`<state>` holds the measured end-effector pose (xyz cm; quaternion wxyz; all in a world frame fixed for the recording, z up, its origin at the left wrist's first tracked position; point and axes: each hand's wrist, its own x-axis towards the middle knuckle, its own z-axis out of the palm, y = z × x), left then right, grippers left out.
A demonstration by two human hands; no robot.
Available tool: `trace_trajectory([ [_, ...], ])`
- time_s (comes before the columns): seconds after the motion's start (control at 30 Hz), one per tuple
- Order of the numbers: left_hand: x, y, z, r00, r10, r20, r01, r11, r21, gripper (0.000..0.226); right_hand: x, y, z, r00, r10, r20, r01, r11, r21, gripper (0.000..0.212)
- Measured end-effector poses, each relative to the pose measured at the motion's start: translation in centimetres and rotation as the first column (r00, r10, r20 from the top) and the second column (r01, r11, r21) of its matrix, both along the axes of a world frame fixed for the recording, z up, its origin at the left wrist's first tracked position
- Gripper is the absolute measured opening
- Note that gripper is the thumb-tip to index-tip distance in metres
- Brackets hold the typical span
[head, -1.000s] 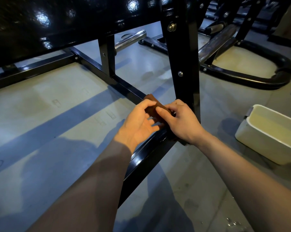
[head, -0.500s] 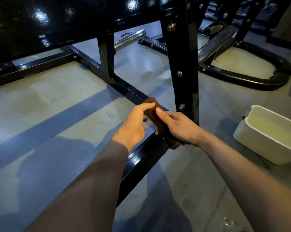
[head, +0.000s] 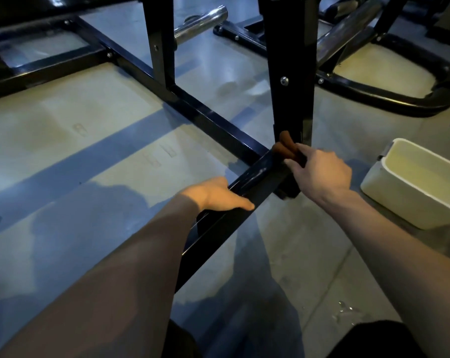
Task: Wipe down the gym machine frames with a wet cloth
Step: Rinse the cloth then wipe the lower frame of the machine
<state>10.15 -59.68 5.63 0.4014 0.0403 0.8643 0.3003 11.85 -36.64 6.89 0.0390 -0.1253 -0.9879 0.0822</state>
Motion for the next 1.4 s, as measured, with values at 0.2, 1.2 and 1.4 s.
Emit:
trace_trajectory([
  [0.2,-0.4,-0.4,-2.6,0.994,-0.010,-0.105,-0.001,0.994,-0.110,0.072,0.7,-2.8,-0.9,0.938,0.288,0.194,-0.314,0.942,0.120,0.059],
  [1.2,1.0,-2.2,-3.7,0.975,-0.014,-0.221,-0.018,0.990,-0.143,0.058,2.3,-4.4,-0.9,0.749,0.623,0.225,-0.658,0.661,0.361,0.060],
  [1.4,1.2,-2.7,-3.3,0.976,-0.012,-0.219,-0.009,0.996,-0.091,0.056,-1.6,-2.0,0.2,0.924,0.356,0.140,-0.381,0.891,0.247,0.043],
])
